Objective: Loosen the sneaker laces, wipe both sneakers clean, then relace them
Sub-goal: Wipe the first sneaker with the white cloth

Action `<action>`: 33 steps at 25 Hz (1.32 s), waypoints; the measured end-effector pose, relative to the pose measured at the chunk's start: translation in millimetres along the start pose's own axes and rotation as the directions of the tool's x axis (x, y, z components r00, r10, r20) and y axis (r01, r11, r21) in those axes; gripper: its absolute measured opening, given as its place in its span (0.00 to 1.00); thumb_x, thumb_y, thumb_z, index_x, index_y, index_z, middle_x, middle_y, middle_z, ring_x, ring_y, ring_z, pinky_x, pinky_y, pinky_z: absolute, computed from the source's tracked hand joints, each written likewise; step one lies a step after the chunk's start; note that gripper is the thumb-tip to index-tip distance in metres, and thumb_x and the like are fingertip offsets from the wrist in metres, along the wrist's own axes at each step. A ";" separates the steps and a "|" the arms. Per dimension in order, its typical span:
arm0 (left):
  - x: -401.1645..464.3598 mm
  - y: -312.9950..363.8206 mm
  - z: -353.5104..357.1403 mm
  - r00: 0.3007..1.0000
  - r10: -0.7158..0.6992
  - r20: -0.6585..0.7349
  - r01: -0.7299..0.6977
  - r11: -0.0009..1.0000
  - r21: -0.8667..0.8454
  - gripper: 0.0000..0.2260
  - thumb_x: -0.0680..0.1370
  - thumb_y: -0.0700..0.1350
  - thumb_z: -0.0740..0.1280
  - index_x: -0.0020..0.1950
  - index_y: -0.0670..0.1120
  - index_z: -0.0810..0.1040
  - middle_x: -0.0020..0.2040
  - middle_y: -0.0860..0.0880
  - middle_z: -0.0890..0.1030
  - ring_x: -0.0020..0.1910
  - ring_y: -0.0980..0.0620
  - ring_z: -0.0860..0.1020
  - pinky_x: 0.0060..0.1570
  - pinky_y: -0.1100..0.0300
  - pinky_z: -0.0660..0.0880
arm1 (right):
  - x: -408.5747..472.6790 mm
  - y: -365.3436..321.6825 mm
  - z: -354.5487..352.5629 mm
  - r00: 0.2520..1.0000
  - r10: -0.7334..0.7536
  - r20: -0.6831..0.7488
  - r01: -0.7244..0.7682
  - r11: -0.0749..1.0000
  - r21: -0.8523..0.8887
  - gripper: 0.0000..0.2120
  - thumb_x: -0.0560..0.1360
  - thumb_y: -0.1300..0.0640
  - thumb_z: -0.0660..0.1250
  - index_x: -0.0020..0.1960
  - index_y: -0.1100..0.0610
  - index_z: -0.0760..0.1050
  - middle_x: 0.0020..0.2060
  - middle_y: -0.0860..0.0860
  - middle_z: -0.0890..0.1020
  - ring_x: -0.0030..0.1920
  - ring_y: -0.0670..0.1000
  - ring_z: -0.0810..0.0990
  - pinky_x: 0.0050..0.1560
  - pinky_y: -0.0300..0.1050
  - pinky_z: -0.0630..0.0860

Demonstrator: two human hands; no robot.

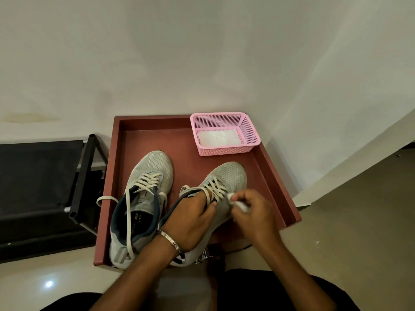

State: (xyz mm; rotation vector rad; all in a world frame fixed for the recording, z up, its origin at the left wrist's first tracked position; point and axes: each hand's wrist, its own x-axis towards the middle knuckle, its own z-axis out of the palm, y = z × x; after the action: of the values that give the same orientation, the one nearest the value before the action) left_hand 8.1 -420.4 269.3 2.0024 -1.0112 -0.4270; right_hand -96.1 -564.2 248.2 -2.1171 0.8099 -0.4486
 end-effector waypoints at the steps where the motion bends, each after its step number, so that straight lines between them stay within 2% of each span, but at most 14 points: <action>1: 1.3 0.1 -1.5 1.000 -0.001 -0.008 0.001 1.000 0.000 0.14 0.81 0.44 0.62 0.36 0.53 0.65 0.31 0.55 0.71 0.33 0.61 0.72 0.35 0.70 0.64 | -7.7 -2.2 2.6 0.997 -0.061 0.039 0.060 0.998 0.020 0.11 0.71 0.64 0.72 0.44 0.48 0.79 0.43 0.43 0.81 0.41 0.45 0.81 0.37 0.44 0.80; 3: 3.2 -0.8 -2.9 1.000 -0.010 -0.017 0.010 1.000 -0.002 0.13 0.81 0.45 0.61 0.36 0.51 0.66 0.32 0.54 0.71 0.33 0.59 0.71 0.34 0.68 0.64 | 8.9 3.4 -2.2 0.997 -0.065 -0.030 0.065 0.998 0.014 0.11 0.71 0.63 0.73 0.44 0.48 0.79 0.43 0.44 0.82 0.42 0.46 0.82 0.39 0.46 0.81; 6: 2.8 -1.9 -1.6 1.000 -0.020 -0.016 0.020 1.000 -0.003 0.12 0.81 0.45 0.61 0.38 0.46 0.67 0.32 0.53 0.71 0.32 0.57 0.69 0.34 0.65 0.62 | 29.5 0.4 -9.4 0.992 0.050 -0.120 -0.046 0.998 0.030 0.11 0.71 0.63 0.72 0.44 0.48 0.78 0.46 0.45 0.82 0.45 0.48 0.83 0.42 0.48 0.82; 10: 4.0 -2.0 -2.7 0.999 -0.025 -0.037 0.024 1.000 -0.014 0.14 0.81 0.44 0.62 0.36 0.51 0.66 0.31 0.55 0.71 0.33 0.59 0.71 0.34 0.66 0.63 | -18.6 -14.3 9.7 0.974 -0.217 0.068 0.213 0.975 0.059 0.09 0.71 0.64 0.72 0.45 0.51 0.80 0.44 0.40 0.80 0.45 0.43 0.81 0.41 0.40 0.80; 14: 5.1 -3.0 -3.4 0.998 -0.053 -0.042 0.051 0.997 -0.051 0.10 0.81 0.44 0.62 0.40 0.44 0.72 0.35 0.53 0.76 0.36 0.55 0.72 0.39 0.60 0.65 | 18.0 -14.3 -1.1 0.986 -0.069 -0.152 0.067 0.998 -0.018 0.10 0.72 0.64 0.72 0.47 0.50 0.78 0.46 0.44 0.80 0.47 0.43 0.80 0.40 0.33 0.75; 19: 7.3 -4.7 -7.1 0.991 -0.131 -0.033 0.124 0.978 -0.170 0.10 0.81 0.42 0.63 0.40 0.42 0.71 0.35 0.51 0.75 0.36 0.52 0.72 0.43 0.51 0.70 | -29.3 -29.2 19.1 0.951 -0.310 0.024 0.306 0.947 0.096 0.10 0.69 0.69 0.71 0.45 0.56 0.80 0.43 0.45 0.80 0.45 0.42 0.80 0.43 0.31 0.75; 20: 8.8 -5.5 -7.9 0.989 -0.145 -0.026 0.138 0.972 -0.191 0.10 0.81 0.43 0.62 0.41 0.41 0.72 0.35 0.50 0.75 0.37 0.51 0.72 0.45 0.50 0.71 | -21.2 -27.0 16.0 0.952 -0.305 0.008 0.303 0.949 0.084 0.10 0.70 0.69 0.71 0.45 0.55 0.80 0.44 0.45 0.80 0.45 0.42 0.80 0.43 0.30 0.74; 23: 9.5 -7.1 -7.7 0.982 -0.188 -0.002 0.179 0.938 -0.295 0.11 0.81 0.46 0.62 0.41 0.41 0.73 0.35 0.52 0.74 0.37 0.54 0.71 0.45 0.48 0.71 | 15.7 -22.3 0.8 0.971 -0.137 -0.195 0.143 0.990 0.020 0.10 0.71 0.67 0.71 0.46 0.52 0.78 0.46 0.45 0.80 0.46 0.42 0.80 0.41 0.29 0.75; 24: 9.4 -6.8 -8.4 0.979 -0.202 0.013 0.193 0.918 -0.345 0.12 0.80 0.48 0.62 0.40 0.43 0.73 0.34 0.53 0.73 0.36 0.55 0.70 0.43 0.48 0.71 | 13.5 -23.1 1.8 0.967 -0.149 -0.206 0.155 0.988 0.013 0.10 0.71 0.67 0.71 0.46 0.53 0.78 0.46 0.46 0.80 0.46 0.41 0.79 0.41 0.30 0.75; 26: 10.8 -8.2 -11.6 0.978 -0.208 0.011 0.192 0.882 -0.430 0.12 0.77 0.49 0.62 0.37 0.45 0.71 0.33 0.54 0.71 0.35 0.55 0.68 0.41 0.51 0.68 | -14.2 -30.6 15.5 0.949 -0.306 -0.074 0.306 0.952 -0.014 0.09 0.71 0.68 0.70 0.46 0.56 0.79 0.45 0.46 0.79 0.45 0.41 0.78 0.43 0.31 0.75; 28: 13.9 -10.0 -13.9 0.978 -0.209 -0.004 0.180 0.853 -0.490 0.13 0.78 0.46 0.62 0.39 0.38 0.71 0.35 0.46 0.72 0.38 0.53 0.69 0.43 0.49 0.69 | -30.2 -34.7 19.2 0.892 -0.451 0.039 0.452 0.892 -0.007 0.08 0.70 0.69 0.70 0.46 0.57 0.79 0.44 0.47 0.79 0.45 0.42 0.78 0.45 0.35 0.75; 30: 16.4 -9.1 -13.5 0.966 -0.258 -0.010 0.212 0.813 -0.542 0.14 0.78 0.46 0.61 0.43 0.34 0.73 0.40 0.39 0.75 0.42 0.48 0.72 0.48 0.44 0.73 | -7.9 -28.3 10.5 0.907 -0.412 -0.085 0.408 0.911 -0.056 0.09 0.71 0.69 0.70 0.46 0.57 0.79 0.45 0.47 0.79 0.44 0.42 0.77 0.45 0.33 0.74; 32: 17.8 -8.2 -11.4 0.938 -0.346 -0.007 0.272 0.751 -0.602 0.12 0.80 0.44 0.62 0.37 0.44 0.78 0.41 0.42 0.77 0.44 0.47 0.74 0.50 0.46 0.74 | 9.2 -30.3 1.8 0.928 -0.316 -0.196 0.307 0.949 -0.077 0.09 0.71 0.68 0.71 0.47 0.57 0.80 0.45 0.47 0.80 0.44 0.41 0.77 0.45 0.31 0.74; 33: 18.3 -8.8 -11.4 0.920 -0.393 0.005 0.307 0.712 -0.631 0.15 0.80 0.43 0.62 0.34 0.49 0.78 0.41 0.44 0.77 0.45 0.47 0.75 0.50 0.48 0.73 | 5.1 -32.0 3.9 0.936 -0.317 -0.156 0.308 0.948 -0.078 0.10 0.71 0.68 0.71 0.48 0.56 0.80 0.45 0.47 0.80 0.45 0.40 0.77 0.44 0.29 0.74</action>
State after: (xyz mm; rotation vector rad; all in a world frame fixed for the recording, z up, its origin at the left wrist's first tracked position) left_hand 30.7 -425.8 270.2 1.5662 -0.3140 -0.7213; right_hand -77.6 -550.6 271.3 -2.2891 0.5793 -0.7898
